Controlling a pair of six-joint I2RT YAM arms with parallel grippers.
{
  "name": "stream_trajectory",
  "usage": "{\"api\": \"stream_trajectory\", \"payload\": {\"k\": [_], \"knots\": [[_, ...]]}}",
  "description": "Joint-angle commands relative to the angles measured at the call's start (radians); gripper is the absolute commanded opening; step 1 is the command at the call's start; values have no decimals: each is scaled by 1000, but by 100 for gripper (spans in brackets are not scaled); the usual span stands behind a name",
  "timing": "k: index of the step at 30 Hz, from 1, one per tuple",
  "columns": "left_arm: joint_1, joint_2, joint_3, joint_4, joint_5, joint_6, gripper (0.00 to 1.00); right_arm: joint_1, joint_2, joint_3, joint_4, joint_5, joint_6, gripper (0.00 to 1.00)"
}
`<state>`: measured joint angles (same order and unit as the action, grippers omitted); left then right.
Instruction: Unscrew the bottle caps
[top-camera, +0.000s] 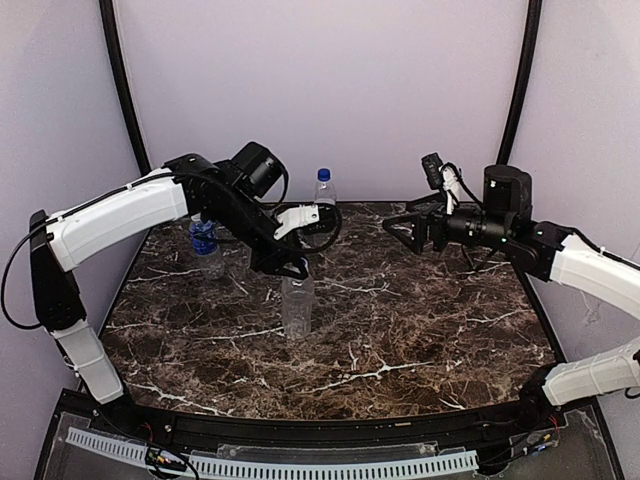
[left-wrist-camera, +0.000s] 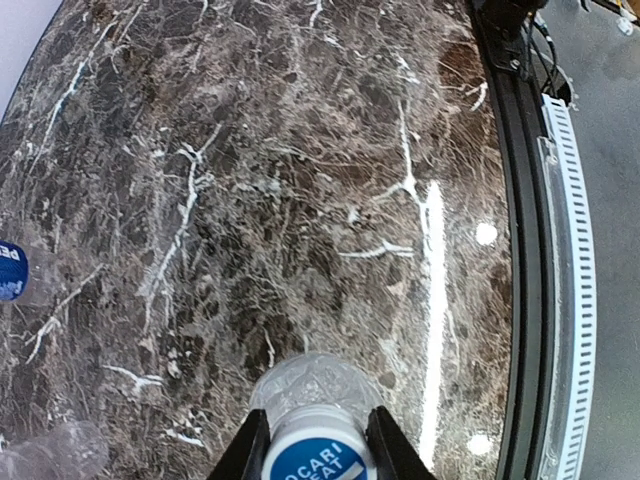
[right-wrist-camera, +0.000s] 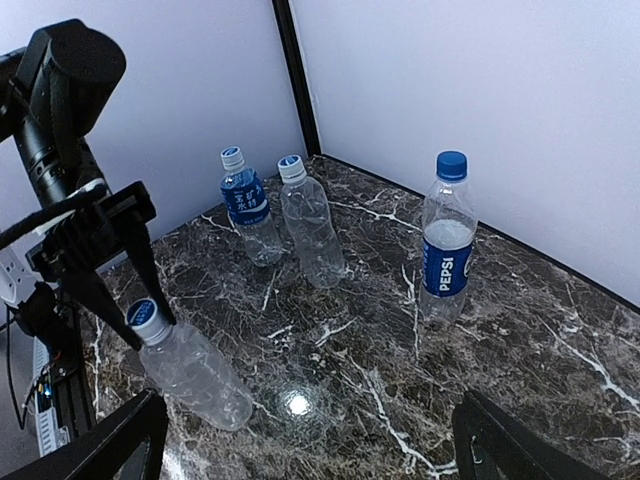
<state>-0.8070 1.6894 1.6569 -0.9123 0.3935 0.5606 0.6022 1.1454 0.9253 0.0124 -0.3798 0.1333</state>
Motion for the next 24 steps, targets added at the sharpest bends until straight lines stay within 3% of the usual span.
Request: {"api": "stream_trajectory", "payload": {"k": [1,12,18,24], "knots": [[-20,88,117,10,-46,-53,1,8,-35,-12,-66,18,-99,99],[-61,203,110,81,-27,-132,1,8,-47,-109,-99,-17,-183,98],[-61,186,113,60,-10,-102,1,8,-9,-98,-91,-77,-138,99],[-60,120,-3,76,-7,-75,2,11,31,-65,-81,-94,-115,99]]}}
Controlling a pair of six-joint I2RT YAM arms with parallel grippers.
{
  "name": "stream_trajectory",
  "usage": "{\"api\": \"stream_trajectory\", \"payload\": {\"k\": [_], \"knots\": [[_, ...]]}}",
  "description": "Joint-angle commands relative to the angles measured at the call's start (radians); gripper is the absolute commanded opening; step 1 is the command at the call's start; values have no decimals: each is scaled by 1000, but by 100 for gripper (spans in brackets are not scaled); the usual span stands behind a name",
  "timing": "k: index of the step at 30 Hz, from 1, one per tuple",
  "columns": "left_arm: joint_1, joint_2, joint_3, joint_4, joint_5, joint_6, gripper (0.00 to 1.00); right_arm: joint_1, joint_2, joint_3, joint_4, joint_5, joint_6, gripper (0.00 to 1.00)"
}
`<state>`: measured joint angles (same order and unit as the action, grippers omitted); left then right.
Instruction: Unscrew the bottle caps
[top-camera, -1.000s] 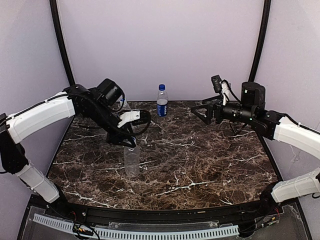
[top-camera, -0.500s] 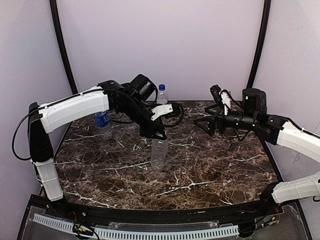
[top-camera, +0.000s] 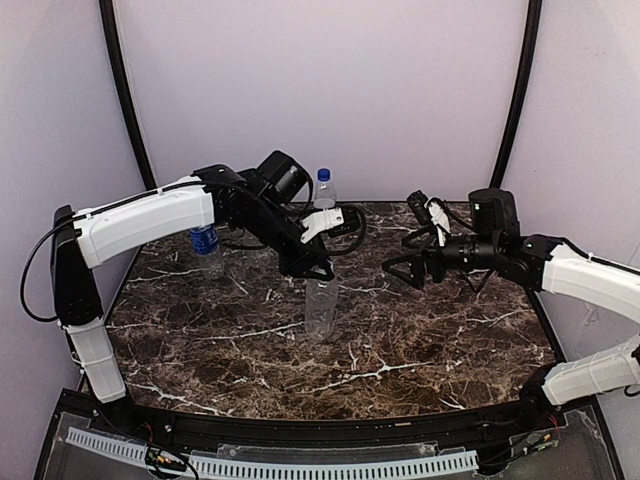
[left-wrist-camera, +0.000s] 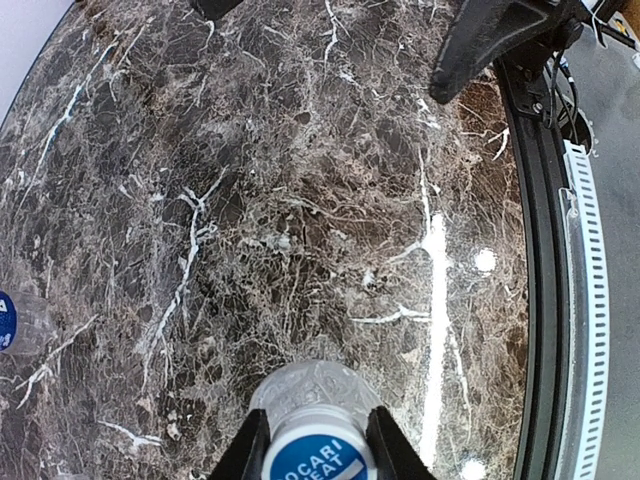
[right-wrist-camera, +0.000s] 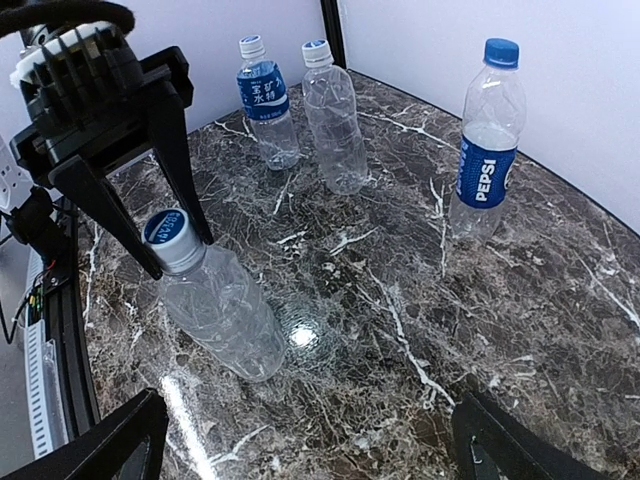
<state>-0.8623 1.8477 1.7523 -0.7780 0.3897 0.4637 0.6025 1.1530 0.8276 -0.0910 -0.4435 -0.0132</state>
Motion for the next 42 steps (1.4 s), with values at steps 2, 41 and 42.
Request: {"api": "stream_trajectory", "payload": {"k": [2,41,42], "knots": [[-6,-58,-133,-39,-30,16,4,12,32,42,22,-37,43,99],[11,-714,-727,529,-430,-344,94,240,200,255,26,339,265,99],[11,-733,-806,561,-455,-369,94,253,217,275,15,357,292,99]]}}
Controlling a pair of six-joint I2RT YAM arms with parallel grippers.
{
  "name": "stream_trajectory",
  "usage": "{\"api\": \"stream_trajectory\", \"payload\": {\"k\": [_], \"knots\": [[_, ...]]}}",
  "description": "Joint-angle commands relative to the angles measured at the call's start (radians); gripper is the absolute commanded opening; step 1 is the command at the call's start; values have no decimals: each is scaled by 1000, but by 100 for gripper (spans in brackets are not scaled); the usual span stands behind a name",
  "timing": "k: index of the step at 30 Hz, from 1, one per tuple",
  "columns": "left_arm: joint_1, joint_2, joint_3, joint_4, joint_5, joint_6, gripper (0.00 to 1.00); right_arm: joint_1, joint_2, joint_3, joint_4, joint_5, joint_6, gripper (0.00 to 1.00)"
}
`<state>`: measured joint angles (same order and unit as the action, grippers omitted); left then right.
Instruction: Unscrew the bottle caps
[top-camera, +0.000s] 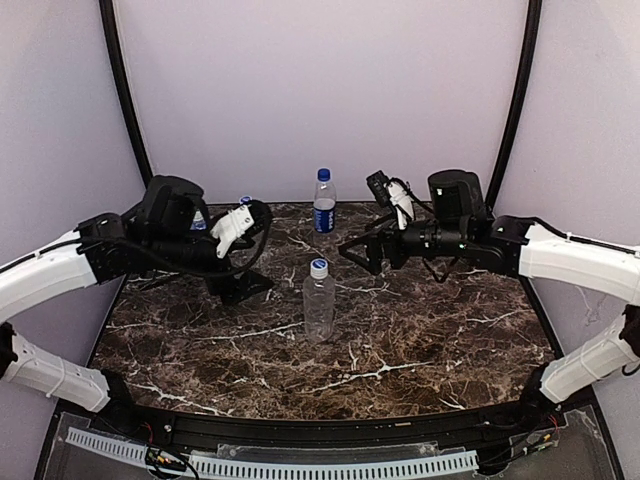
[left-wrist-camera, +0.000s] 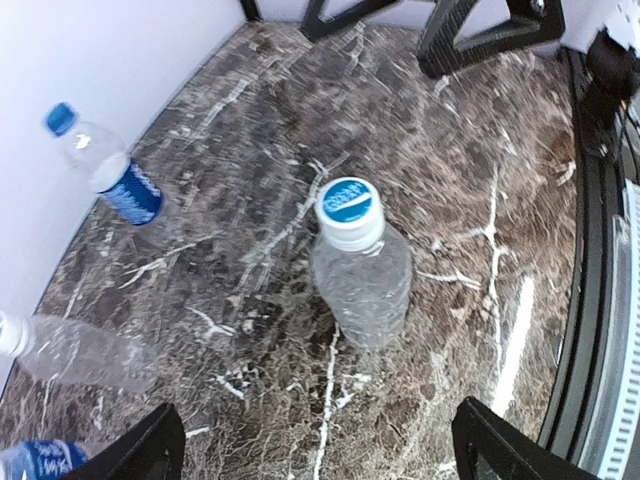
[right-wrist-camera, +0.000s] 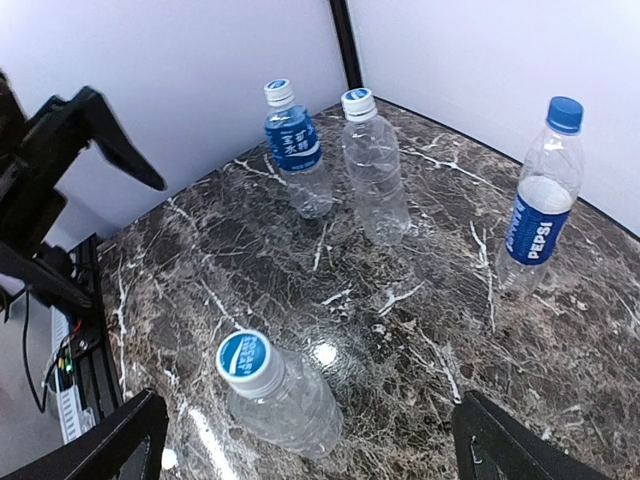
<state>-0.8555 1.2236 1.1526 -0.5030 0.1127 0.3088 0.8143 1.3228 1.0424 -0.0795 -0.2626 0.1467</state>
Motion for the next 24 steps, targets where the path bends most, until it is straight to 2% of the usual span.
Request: {"api": "stream_trajectory", "payload": {"k": [1,4,6,9,11,17,21,24], "knots": [[4,-149,-247,344,-187,-208,93,61,68,88,-15,200,145,99],[4,-205,-396,409,-223,-176,93,131,152,207,-139,315,139,97],[4,-239,-451,433,-171,-179,93,168,218,292,-242,387,142,94],[4,-274,-507,452,-124,-225,93,210,299,395,-358,411,145,85],[5,-291,-546,460,-90,-248,93,235,333,438,-391,418,148,81],[3,-309,-657,550,-8,-286,92,275,390,517,-488,504,166,80],[3,-310,-699,655,1,-262,92,281,425,549,-523,492,164,68],[3,-310,-704,675,-5,-243,92,282,433,557,-539,506,163,66]]}}
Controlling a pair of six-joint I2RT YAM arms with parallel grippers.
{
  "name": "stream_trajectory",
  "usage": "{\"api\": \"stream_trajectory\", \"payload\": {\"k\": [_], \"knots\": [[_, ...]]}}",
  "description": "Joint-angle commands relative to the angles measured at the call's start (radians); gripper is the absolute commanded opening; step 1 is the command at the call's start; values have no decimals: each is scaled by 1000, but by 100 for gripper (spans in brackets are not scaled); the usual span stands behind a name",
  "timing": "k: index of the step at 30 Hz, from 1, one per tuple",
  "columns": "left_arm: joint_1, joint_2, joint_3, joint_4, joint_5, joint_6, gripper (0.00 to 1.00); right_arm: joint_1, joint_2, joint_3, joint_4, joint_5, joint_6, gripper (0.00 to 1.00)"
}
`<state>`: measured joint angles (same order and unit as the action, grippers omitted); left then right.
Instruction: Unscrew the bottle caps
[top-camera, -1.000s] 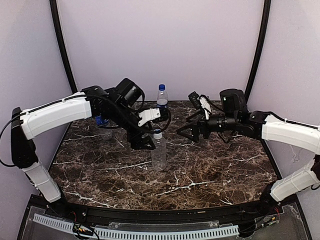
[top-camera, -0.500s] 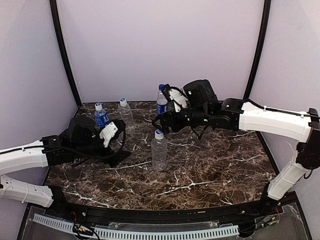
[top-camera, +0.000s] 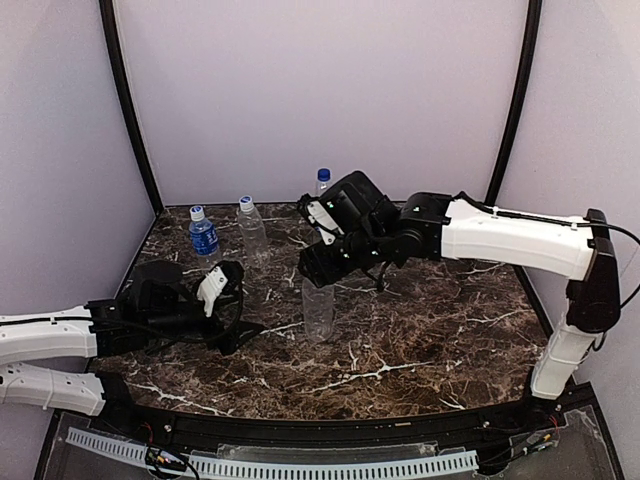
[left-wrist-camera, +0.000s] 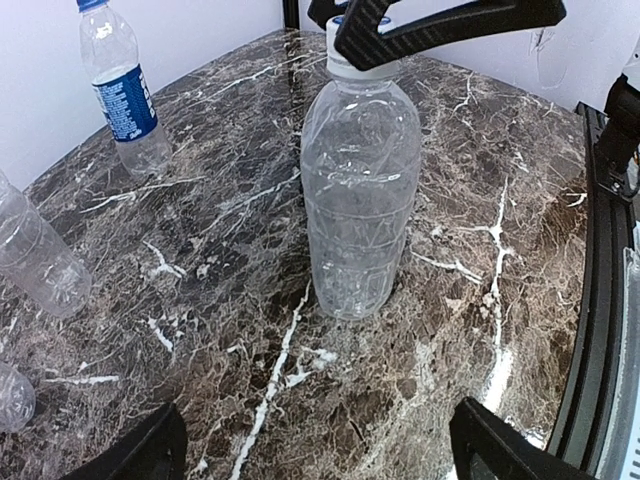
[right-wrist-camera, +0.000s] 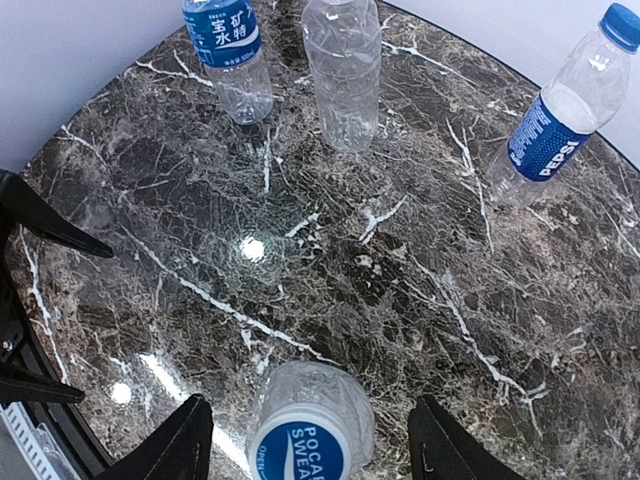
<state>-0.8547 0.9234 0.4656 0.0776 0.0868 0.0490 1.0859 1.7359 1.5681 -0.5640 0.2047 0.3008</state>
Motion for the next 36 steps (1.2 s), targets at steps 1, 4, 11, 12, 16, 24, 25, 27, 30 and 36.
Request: {"api": "stream_trajectory", "payload": {"k": [1,4,11,12,16,24,25,27,30,36], "knots": [[2,-9,-16,93,26,20,92,11,18,30,-52,41,7,65],[2,-6,-18,92,38,21,92,11,21,35,-44,47,-11,61],[2,2,-8,89,39,36,92,10,21,35,-42,13,-22,26],[2,3,-7,89,43,36,92,11,19,34,-43,7,-25,19],[3,8,-2,81,69,34,93,11,8,44,-41,-22,-42,0],[2,16,85,5,199,111,99,9,-99,15,181,-310,-71,0],[3,21,94,-19,206,112,99,9,-112,1,227,-332,-68,0],[2,25,121,-40,209,106,99,9,-120,-15,263,-353,-61,0],[2,28,134,-46,232,117,99,9,-119,-31,309,-376,-44,0],[2,43,174,-43,217,96,99,9,-116,-49,388,-507,-21,0]]}}
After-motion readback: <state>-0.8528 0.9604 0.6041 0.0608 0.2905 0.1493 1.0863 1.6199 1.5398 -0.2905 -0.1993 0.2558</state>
